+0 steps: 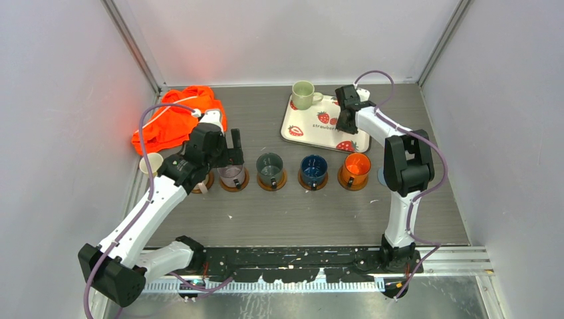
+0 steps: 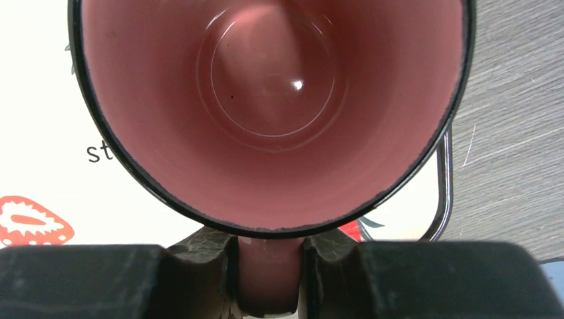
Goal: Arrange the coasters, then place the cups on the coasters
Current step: Pick up the cup from the tray.
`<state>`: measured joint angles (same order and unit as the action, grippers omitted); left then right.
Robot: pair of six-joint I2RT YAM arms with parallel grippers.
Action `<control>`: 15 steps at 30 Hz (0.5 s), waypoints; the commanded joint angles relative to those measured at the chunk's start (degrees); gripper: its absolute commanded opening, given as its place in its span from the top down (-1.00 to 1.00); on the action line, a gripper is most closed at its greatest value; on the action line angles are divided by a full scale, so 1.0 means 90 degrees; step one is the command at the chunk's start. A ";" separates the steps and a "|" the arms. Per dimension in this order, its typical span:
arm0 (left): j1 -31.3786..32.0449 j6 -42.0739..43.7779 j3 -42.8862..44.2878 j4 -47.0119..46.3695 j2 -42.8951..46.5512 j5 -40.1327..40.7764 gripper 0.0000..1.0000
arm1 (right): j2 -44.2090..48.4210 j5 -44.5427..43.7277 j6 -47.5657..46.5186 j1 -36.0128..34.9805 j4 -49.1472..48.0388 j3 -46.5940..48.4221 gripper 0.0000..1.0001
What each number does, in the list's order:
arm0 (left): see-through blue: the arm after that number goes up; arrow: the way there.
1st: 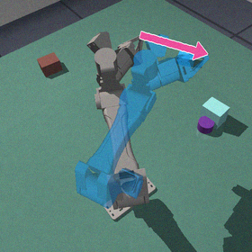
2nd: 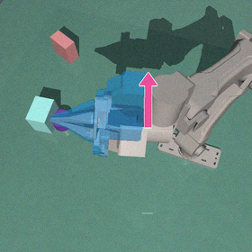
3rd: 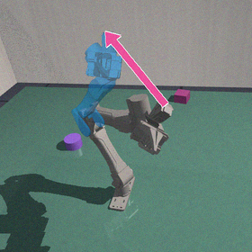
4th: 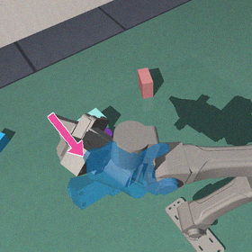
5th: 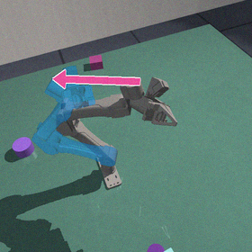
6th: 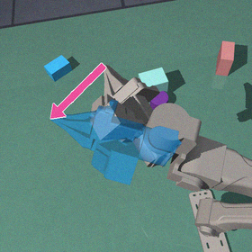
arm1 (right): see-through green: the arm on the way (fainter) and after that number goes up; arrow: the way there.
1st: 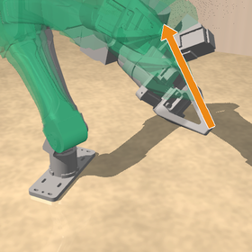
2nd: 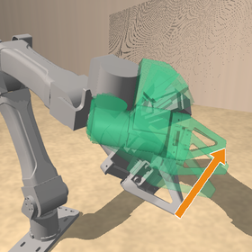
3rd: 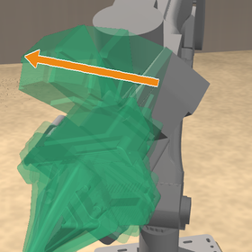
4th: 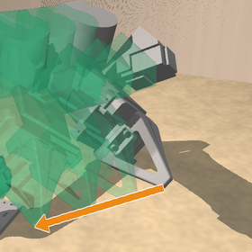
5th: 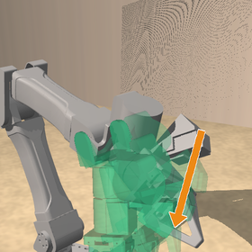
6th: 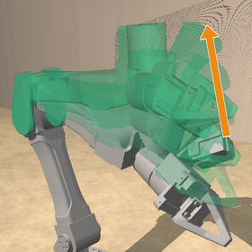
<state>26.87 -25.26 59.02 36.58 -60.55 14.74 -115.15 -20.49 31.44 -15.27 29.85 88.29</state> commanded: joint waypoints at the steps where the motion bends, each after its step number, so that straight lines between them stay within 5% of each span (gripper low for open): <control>1: -0.0027 -0.0009 0.0051 -0.0244 -0.0005 -0.0056 -0.99 | 0.0259 -0.0165 -0.0137 0.0006 -0.0032 0.0229 0.89; 15: -0.0027 -0.0013 0.0053 -0.0243 -0.0029 -0.0056 -1.00 | 0.0871 -0.0726 -0.0362 -0.0122 -0.0059 0.0107 0.99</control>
<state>26.87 -25.26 59.02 36.58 -60.80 14.74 -114.08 -23.00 28.97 -16.03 31.51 88.18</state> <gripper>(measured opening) 0.996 0.291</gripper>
